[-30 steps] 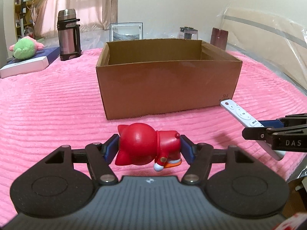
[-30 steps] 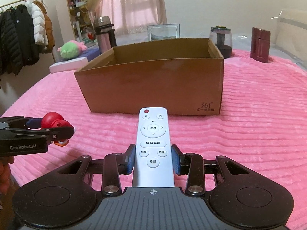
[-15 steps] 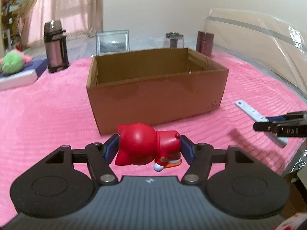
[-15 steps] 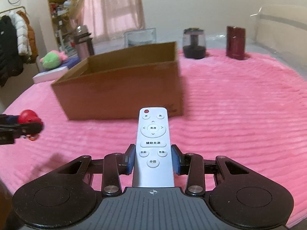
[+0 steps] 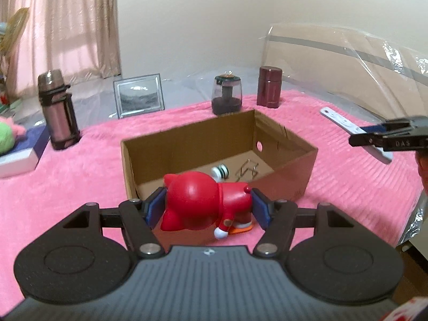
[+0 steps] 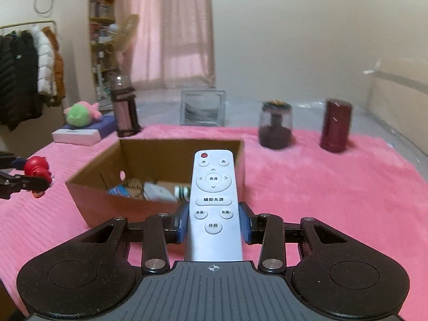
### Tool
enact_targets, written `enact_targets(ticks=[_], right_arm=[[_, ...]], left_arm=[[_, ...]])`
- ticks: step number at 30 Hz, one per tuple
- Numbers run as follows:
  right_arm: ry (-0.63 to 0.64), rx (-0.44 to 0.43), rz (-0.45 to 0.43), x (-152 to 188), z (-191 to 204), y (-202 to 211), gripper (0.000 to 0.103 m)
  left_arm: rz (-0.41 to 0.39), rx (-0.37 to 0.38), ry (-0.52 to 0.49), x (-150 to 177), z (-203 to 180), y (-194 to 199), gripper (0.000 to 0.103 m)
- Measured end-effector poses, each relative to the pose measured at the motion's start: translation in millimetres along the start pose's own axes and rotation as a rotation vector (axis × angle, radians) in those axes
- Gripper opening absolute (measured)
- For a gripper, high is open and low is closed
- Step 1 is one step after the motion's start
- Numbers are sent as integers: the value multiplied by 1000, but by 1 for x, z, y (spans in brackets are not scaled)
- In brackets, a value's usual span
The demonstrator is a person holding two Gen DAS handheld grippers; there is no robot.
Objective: Organize rigid objects
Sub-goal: 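Carry the red figure into the box with the left tool while the right tool carries the remote, then open the left tool to drop the figure while the right tool drops the remote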
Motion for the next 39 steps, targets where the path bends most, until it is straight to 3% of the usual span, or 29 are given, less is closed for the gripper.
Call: enact_targets(ticks=[8, 13, 25, 39], right_arm=[[102, -99, 54, -43, 9, -65, 35], [154, -162, 130, -47, 20, -111, 35], [223, -214, 293, -3, 33, -192, 35], [217, -212, 400, 36, 30, -226, 35]], left_arm=[[53, 66, -65, -39, 17, -54, 63], [107, 103, -100, -46, 23, -94, 63], [287, 217, -100, 3, 25, -180, 63], [420, 274, -64, 47, 23, -215, 63]])
Point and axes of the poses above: each gripper's, at about its wrist camera, not at the fingertips, and y roughly against the way its jaws point, z to its left, x to its underside, the point moved 5 cm from there along -y, roughly the way its jaws point, and after that the axes turned 15 degrees about -z, right-handed, at the moved point
